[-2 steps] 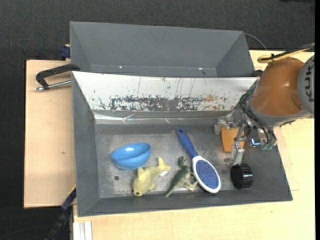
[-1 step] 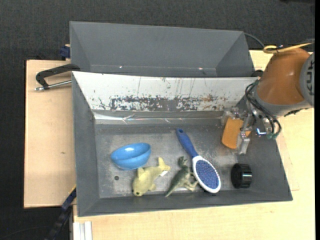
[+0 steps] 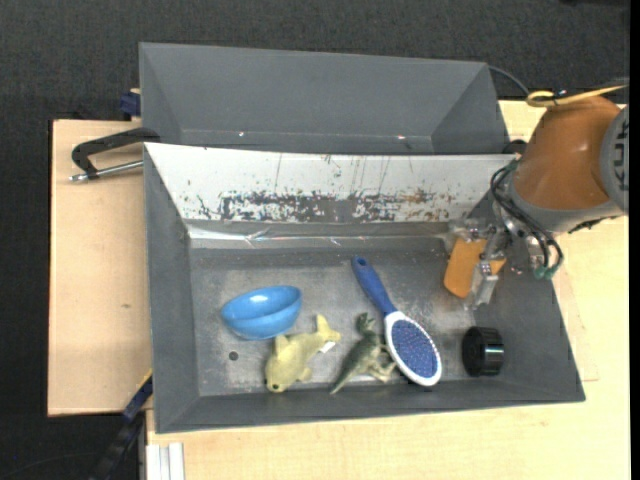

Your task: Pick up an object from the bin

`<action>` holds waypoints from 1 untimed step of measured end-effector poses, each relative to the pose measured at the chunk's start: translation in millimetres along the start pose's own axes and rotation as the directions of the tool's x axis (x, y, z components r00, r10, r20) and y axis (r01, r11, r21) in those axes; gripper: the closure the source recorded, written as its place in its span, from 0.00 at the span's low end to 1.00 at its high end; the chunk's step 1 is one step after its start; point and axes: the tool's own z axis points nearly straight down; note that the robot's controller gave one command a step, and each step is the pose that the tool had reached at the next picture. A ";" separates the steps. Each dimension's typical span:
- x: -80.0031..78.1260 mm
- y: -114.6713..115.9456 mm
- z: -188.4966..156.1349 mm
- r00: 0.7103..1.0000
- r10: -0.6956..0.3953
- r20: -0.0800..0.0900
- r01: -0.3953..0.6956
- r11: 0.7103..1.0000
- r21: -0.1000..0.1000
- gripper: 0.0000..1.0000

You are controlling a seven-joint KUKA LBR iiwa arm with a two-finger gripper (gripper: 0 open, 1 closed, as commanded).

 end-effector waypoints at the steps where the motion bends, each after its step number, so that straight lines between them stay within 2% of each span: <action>1: -15.4 26.1 13.0 1.000 0.021 0.003 -0.021 1.000 0.001 1.00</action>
Offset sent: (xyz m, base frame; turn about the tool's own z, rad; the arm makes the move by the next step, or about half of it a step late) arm 0.0099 0.0256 -0.0177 0.0227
